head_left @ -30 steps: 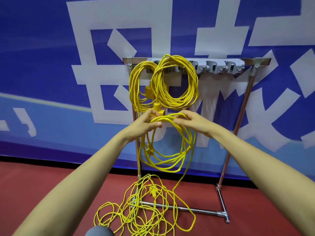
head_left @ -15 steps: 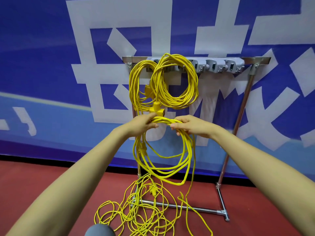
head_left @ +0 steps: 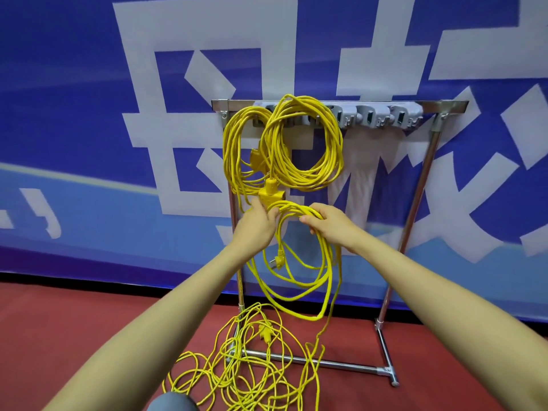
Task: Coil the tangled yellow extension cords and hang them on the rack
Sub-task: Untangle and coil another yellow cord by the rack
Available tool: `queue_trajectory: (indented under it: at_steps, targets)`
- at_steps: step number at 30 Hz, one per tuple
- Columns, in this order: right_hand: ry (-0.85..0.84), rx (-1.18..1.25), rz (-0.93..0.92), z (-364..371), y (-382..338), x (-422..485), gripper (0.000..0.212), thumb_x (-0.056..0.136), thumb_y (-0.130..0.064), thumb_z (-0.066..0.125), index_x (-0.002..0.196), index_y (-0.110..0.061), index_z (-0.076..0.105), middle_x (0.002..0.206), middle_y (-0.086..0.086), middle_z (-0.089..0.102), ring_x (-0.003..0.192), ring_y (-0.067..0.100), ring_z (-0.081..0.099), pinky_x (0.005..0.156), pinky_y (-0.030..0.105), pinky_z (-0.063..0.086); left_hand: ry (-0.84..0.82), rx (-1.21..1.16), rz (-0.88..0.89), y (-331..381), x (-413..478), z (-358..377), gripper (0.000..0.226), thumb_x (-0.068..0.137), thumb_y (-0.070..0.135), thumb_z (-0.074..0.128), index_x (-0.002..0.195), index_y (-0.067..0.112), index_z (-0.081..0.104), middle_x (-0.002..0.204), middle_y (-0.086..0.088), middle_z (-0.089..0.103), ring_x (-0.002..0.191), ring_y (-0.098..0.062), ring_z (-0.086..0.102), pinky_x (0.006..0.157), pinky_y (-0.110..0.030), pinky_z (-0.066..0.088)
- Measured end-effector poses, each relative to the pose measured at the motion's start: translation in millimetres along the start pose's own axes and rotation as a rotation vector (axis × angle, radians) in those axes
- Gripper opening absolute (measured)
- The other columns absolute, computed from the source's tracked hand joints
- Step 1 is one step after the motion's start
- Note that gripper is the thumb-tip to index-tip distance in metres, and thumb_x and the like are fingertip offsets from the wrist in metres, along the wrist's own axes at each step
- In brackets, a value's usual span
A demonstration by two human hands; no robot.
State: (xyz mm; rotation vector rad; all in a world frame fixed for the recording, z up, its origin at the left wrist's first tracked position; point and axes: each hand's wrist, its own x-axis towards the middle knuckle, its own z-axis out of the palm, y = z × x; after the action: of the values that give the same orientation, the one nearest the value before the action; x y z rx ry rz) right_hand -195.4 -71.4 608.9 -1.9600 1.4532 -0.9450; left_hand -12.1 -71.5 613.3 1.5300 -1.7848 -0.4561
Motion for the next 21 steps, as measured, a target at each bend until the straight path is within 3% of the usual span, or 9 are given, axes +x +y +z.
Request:
queue_trajectory:
  at_steps: [3, 5, 8, 10, 12, 14, 16, 19, 21]
  targets:
    - [0.017, -0.049, -0.023, 4.4, -0.5, -0.5, 0.014, 0.092, -0.031, 0.057, 0.087, -0.018, 0.058, 0.07, 0.0, 0.062, 0.069, 0.015, 0.059, 0.069, 0.037, 0.049, -0.197, -0.499, -0.302, 15.6, 5.6, 7.2, 0.047, 0.103, 0.032, 0.041, 0.131, -0.003, 0.029, 0.086, -0.019, 0.063, 0.069, -0.026, 0.063, 0.06, -0.034, 0.052]
    - [-0.008, -0.11, -0.057, 7.7, -2.3, -4.2, 0.007, 0.092, -0.033, 0.058, 0.087, -0.027, 0.056, 0.075, 0.002, 0.064, 0.071, 0.015, 0.062, 0.07, 0.036, 0.05, -0.182, -0.697, -0.415, 19.3, 14.0, 9.8, 0.057, 0.101, 0.036, 0.048, 0.137, -0.002, 0.026, 0.091, -0.019, 0.065, 0.066, -0.022, 0.065, 0.054, -0.03, 0.056]
    - [-0.031, -0.19, -0.125, 12.7, -4.3, -11.1, 0.006, 0.092, -0.031, 0.058, 0.091, -0.029, 0.052, 0.077, 0.0, 0.063, 0.072, 0.014, 0.062, 0.068, 0.035, 0.049, -0.175, -0.9, -0.48, 19.9, 22.4, 14.9, 0.049, 0.098, 0.027, 0.055, 0.135, -0.001, 0.039, 0.109, -0.022, 0.062, 0.07, -0.027, 0.068, 0.055, -0.037, 0.059]
    - [-0.047, -0.302, -0.152, 18.6, -4.9, -13.8, 0.01, 0.093, -0.034, 0.055, 0.097, -0.025, 0.051, 0.08, 0.002, 0.061, 0.076, 0.023, 0.061, 0.066, 0.037, 0.046, -0.149, -0.996, -0.503, 24.5, 22.2, 19.5, 0.045, 0.097, 0.015, 0.058, 0.135, 0.0, 0.04, 0.1, -0.018, 0.06, 0.067, -0.025, 0.064, 0.051, -0.038, 0.057]
    - [-0.051, -0.437, -0.155, 25.0, -5.7, -14.6, 0.026, 0.093, -0.038, 0.053, 0.114, -0.022, 0.051, 0.093, 0.005, 0.064, 0.088, 0.03, 0.061, 0.07, 0.039, 0.047, -0.082, -0.997, -0.529, 26.4, 20.4, 25.3, 0.036, 0.095, -0.001, 0.055, 0.127, -0.003, 0.04, 0.079, -0.014, 0.054, 0.062, -0.02, 0.057, 0.045, -0.034, 0.053]
    - [-0.05, -0.501, -0.181, 30.4, -4.5, -14.1, 0.042, 0.092, -0.042, 0.053, 0.127, -0.02, 0.049, 0.111, 0.008, 0.063, 0.102, 0.031, 0.058, 0.078, 0.038, 0.048, -0.076, -1.001, -0.533, 26.1, 20.2, 29.3, 0.02, 0.095, -0.012, 0.042, 0.108, 0.003, 0.043, 0.072, -0.011, 0.047, 0.06, -0.016, 0.051, 0.046, -0.03, 0.05]
    - [-0.055, -0.414, -0.224, 34.8, -1.3, -14.7, 0.043, 0.088, -0.042, 0.061, 0.121, -0.016, 0.055, 0.111, 0.007, 0.059, 0.102, 0.025, 0.055, 0.08, 0.032, 0.043, -0.129, -0.877, -0.472, 26.4, 20.6, 25.6, 0.024, 0.097, -0.014, 0.031, 0.087, 0.005, 0.039, 0.069, -0.009, 0.042, 0.058, -0.014, 0.044, 0.048, -0.022, 0.044]
    - [-0.03, -0.042, -0.148, 33.5, 6.5, -19.4, 0.043, 0.078, -0.028, 0.076, 0.109, -0.015, 0.048, 0.097, 0.0, 0.053, 0.067, 0.009, 0.053, 0.062, 0.024, 0.043, -0.157, -0.845, -0.402, 20.7, 30.4, 14.0, 0.024, 0.097, -0.012, 0.034, 0.094, 0.011, 0.03, 0.07, -0.01, 0.045, 0.048, -0.01, 0.046, 0.042, -0.021, 0.046]
    - [-0.03, 0.101, -0.056, 25.8, 11.5, -22.5, 0.039, 0.08, -0.016, 0.074, 0.098, -0.013, 0.04, 0.088, 0.001, 0.055, 0.05, 0.009, 0.052, 0.051, 0.022, 0.044, -0.187, -0.795, -0.334, 17.1, 32.3, 4.3, 0.026, 0.097, -0.01, 0.039, 0.095, 0.014, 0.029, 0.071, -0.009, 0.049, 0.048, -0.009, 0.048, 0.045, -0.022, 0.047]
